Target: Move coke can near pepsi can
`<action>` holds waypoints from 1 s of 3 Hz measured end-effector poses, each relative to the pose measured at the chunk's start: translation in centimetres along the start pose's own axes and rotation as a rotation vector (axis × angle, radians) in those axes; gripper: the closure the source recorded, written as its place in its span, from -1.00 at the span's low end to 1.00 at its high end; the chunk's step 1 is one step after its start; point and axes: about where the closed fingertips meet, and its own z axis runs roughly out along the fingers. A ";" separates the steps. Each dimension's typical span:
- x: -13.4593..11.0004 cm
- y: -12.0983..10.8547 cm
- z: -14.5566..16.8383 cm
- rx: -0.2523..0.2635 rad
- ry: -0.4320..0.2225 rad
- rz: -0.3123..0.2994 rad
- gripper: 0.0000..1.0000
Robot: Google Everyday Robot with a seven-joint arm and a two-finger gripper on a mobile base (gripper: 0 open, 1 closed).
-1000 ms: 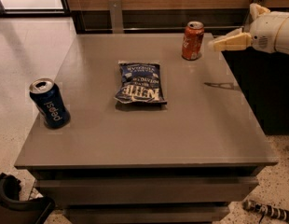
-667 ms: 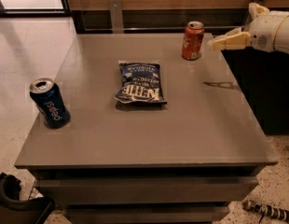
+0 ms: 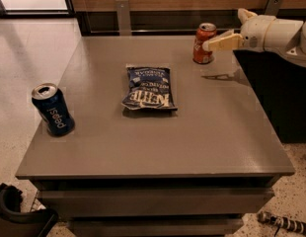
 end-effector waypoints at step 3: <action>2.9 -1.1 3.8 -0.047 -0.094 0.066 -1.00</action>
Offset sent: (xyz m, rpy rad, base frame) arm 0.0479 0.0073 -0.0285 0.1084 -0.0183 0.0695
